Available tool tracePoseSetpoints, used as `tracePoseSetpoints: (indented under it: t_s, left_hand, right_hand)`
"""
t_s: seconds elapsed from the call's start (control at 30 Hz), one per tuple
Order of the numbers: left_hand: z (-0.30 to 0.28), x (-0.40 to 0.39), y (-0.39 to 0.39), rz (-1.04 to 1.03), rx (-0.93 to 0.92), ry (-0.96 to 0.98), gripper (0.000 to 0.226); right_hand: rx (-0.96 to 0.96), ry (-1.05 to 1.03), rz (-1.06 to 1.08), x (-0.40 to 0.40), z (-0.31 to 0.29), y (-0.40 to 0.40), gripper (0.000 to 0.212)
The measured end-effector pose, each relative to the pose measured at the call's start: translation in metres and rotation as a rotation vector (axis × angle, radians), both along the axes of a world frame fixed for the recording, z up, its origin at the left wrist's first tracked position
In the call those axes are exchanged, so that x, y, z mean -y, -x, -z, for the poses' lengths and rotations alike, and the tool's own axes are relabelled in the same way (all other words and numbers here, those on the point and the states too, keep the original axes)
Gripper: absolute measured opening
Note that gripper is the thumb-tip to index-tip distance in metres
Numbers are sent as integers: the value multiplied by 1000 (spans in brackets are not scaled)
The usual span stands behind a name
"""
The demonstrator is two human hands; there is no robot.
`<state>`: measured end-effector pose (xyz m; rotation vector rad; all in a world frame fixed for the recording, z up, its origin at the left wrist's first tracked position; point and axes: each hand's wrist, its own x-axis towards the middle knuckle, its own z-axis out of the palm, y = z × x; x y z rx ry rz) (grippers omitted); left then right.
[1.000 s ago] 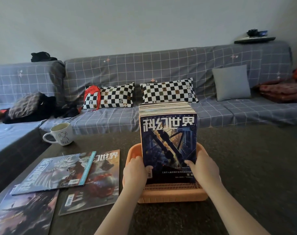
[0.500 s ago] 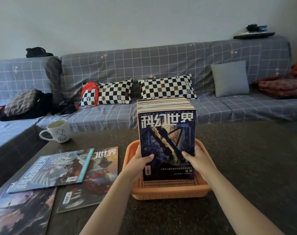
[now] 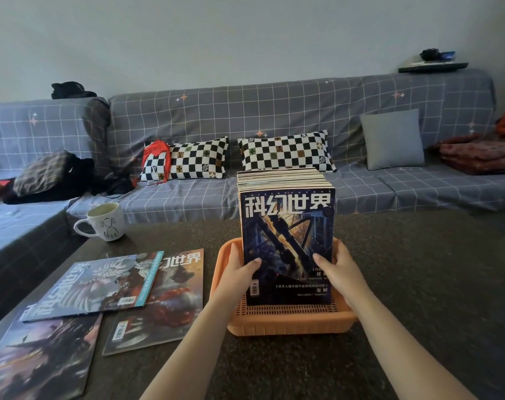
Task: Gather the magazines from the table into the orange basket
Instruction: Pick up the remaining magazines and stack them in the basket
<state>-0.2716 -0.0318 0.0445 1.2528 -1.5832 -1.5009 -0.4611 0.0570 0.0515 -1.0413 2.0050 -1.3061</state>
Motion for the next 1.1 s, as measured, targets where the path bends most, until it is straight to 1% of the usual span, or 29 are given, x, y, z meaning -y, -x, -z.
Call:
tracePoseSetpoints:
  t_s: [0.07,0.1,0.17,0.27,0.37,0.5,0.6,0.73,0.93,1.0,1.1]
  left_hand:
    - [-7,-11,-6,-31,10,105,61]
    - [-10,-16,-10,-49,-3,156,58]
    - [-17,-28,-19,-86,-44,217,49]
    - [-19,-33,-37,-152,-74,198,42]
    - [-21,-33,-59,-208,-111,166,34]
    - [-21,-31,-98,-298,-90,192,25]
    - [-13,-27,-133,-374,-50,218,24]
    - [5,-26,-181,-475,42,226,25]
    - [40,-27,-245,-636,218,235,23]
    - [52,-27,-267,-689,263,232,21]
    - [67,-25,-294,-742,336,247,25]
  right_hand:
    - [-52,45,90,-6,-1,-4,73]
    - [-83,94,121,-9,-2,-7,73]
    - [-134,212,148,-14,-5,-20,66]
    - [-146,315,136,-17,-11,-47,61]
    - [-131,343,83,-12,-14,-76,55]
    - [-112,327,-64,3,-10,-120,42]
    - [-119,308,-180,14,-5,-156,36]
    - [-139,313,-301,27,7,-205,35]
    - [-167,245,-453,47,34,-270,34]
    - [-178,212,-491,53,44,-288,32]
    - [-129,120,-543,64,55,-307,30]
